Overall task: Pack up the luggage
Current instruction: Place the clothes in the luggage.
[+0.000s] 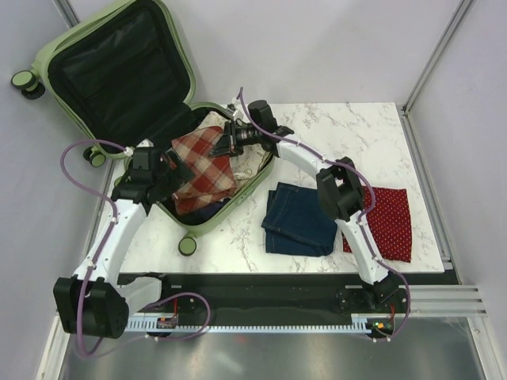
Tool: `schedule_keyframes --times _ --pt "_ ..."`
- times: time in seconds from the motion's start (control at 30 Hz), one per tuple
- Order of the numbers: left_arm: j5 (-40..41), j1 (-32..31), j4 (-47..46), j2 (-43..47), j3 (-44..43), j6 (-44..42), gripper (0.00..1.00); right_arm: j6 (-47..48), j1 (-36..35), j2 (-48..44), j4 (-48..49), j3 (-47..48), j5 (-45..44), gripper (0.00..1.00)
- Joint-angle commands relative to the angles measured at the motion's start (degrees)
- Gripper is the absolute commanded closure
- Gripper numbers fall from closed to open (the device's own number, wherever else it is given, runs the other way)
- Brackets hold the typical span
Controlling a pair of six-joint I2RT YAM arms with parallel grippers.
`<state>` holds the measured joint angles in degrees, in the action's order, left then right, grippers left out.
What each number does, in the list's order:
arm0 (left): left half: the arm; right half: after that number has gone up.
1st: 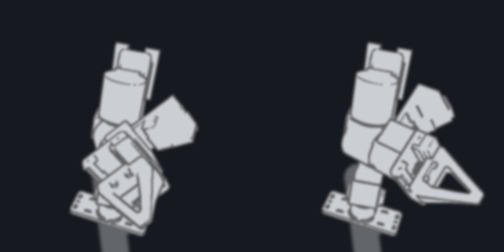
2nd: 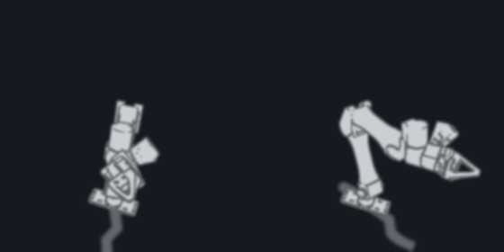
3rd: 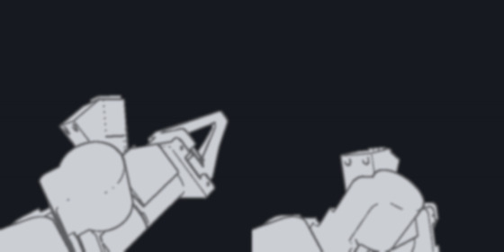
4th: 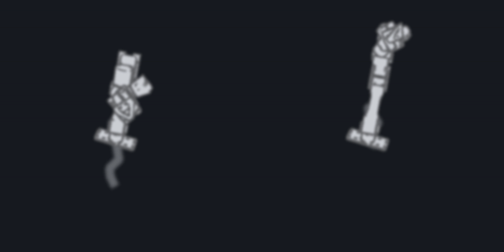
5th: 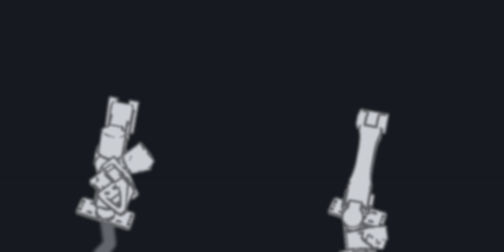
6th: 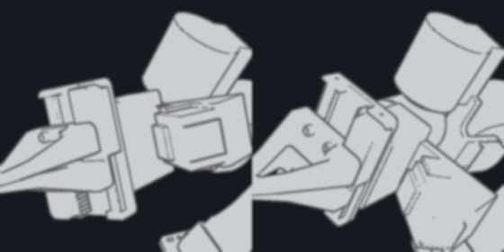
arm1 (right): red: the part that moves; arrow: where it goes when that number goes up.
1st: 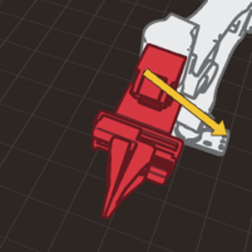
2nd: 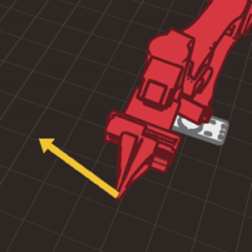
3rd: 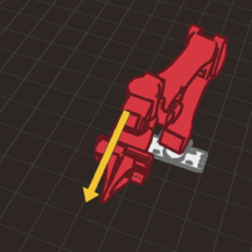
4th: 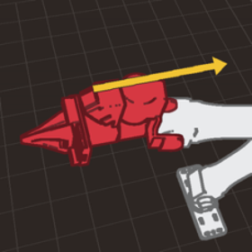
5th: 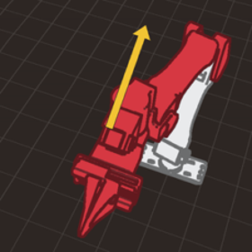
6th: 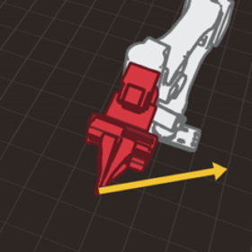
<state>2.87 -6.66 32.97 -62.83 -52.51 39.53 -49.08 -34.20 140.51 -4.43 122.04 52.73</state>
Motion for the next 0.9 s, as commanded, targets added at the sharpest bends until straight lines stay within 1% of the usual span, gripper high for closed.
schedule_keyframes --times 0.0,0.1,0.27,0.3,0.33,0.67,0.87 --pt "-5.48 3.39 -2.65 -3.25 -3.74 -2.52 0.00 4.16 2.29 -4.71 -3.12 -0.66 -2.72 1.00" --pt "-9.27 6.03 -4.14 -6.51 -3.83 -2.70 0.00 6.01 3.78 -5.94 -5.50 -2.24 -3.68 1.00" --pt "-10.52 6.57 -7.57 -10.12 -4.09 -2.88 0.00 10.66 5.37 -7.79 -11.82 -4.26 -5.44 1.00" --pt "-11.30 8.57 -7.92 -11.60 -4.00 -2.62 0.00 11.98 5.37 -8.05 -12.44 -4.35 -5.62 1.00" --pt "-11.83 8.76 -8.27 -12.22 -4.00 -2.44 0.00 12.42 5.28 -8.49 -13.06 -5.05 -5.79 1.00" --pt "-14.56 10.43 -16.18 -17.59 -2.42 -1.56 0.01 13.31 5.37 -9.20 -13.77 -6.64 -5.53 1.00" --pt "-18.43 10.43 -21.45 -19.26 -1.28 0.02 0.05 13.57 5.37 -9.55 -13.94 -7.60 -5.27 1.00"
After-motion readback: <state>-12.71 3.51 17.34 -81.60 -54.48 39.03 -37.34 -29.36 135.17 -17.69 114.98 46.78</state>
